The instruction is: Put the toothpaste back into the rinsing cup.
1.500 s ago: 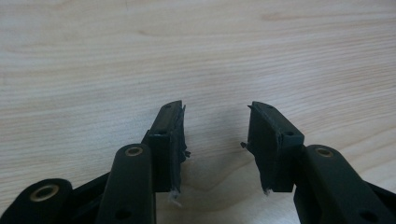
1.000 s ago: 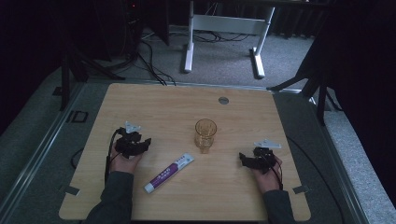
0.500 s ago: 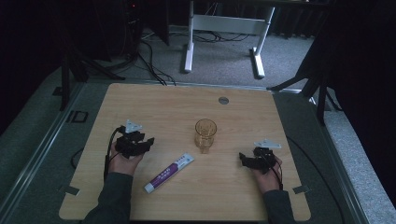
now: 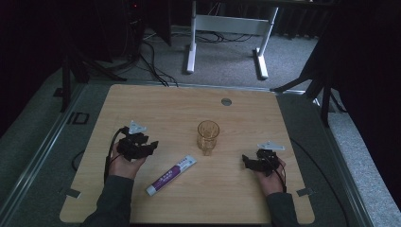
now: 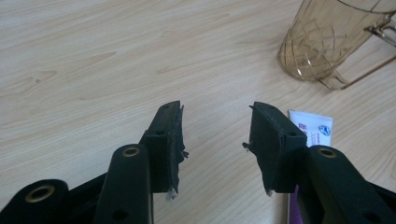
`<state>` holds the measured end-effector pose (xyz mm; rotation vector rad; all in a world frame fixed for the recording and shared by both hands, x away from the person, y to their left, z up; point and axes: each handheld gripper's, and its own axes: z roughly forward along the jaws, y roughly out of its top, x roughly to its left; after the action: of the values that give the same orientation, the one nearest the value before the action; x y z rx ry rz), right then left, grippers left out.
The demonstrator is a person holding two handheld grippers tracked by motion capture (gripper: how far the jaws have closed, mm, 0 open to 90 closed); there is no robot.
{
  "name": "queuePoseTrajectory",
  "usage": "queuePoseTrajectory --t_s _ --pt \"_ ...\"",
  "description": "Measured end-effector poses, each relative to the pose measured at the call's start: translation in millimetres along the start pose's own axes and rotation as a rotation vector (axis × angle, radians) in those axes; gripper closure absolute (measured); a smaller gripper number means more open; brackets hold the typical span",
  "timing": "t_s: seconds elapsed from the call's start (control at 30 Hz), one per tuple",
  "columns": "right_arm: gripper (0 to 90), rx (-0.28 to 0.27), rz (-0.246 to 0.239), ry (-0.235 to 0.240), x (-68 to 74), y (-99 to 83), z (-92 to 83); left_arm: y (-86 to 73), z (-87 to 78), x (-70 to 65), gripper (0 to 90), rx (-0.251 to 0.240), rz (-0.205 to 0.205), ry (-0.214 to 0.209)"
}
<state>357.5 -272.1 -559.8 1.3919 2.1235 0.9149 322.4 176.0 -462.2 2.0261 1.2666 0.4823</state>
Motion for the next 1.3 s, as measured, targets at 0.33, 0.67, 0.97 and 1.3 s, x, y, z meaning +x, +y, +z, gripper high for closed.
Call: queuePoseTrajectory --t_s 0.33,0.67,0.97,1.3 --pt "19.9 0.000 -0.001 0.000 -0.1 0.0 0.0 6.6 -3.5 -11.5 54.3 0.035 0.048 0.000" --pt "19.9 0.000 -0.001 0.000 -0.1 0.0 0.0 12.1 -4.7 -22.7 54.3 0.069 0.084 -0.002" --pt "19.9 0.000 -0.001 0.000 -0.1 0.0 0.0 15.6 -2.8 -32.1 54.6 0.107 0.112 -0.003" --pt "19.9 0.001 -0.001 0.000 -0.1 0.0 0.0 17.8 0.5 -39.3 55.5 0.148 0.134 -0.004"
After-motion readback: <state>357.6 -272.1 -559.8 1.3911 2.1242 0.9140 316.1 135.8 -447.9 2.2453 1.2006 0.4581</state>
